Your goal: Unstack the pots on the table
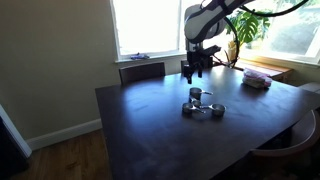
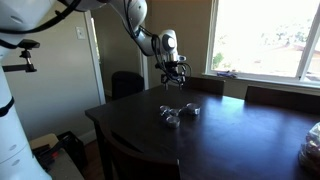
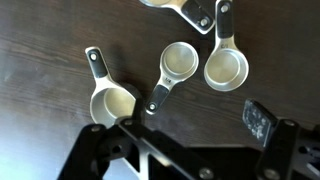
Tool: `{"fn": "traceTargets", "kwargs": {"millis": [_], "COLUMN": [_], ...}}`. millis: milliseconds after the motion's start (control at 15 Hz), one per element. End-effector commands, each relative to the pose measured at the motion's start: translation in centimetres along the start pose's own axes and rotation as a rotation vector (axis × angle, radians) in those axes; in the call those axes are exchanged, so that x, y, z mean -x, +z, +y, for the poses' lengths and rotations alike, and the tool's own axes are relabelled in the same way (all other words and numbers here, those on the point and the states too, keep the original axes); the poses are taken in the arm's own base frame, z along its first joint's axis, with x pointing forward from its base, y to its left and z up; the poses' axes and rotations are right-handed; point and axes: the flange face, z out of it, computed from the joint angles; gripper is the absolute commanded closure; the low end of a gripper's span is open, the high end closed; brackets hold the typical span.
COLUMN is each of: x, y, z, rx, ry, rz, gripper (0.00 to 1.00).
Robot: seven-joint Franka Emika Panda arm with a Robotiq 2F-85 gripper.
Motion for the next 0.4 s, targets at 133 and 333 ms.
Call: {"fn": "traceTargets", "kwargs": {"millis": [133, 333], "x": [5.6, 3.9], "y": [-3.0, -2.4], "z": [-0.1, 0.0], "rx": [-0.064, -0.039], "ry": [0.029, 0.02], "rz": [-0.016, -0.027], "gripper": [0.0, 0.0]}}
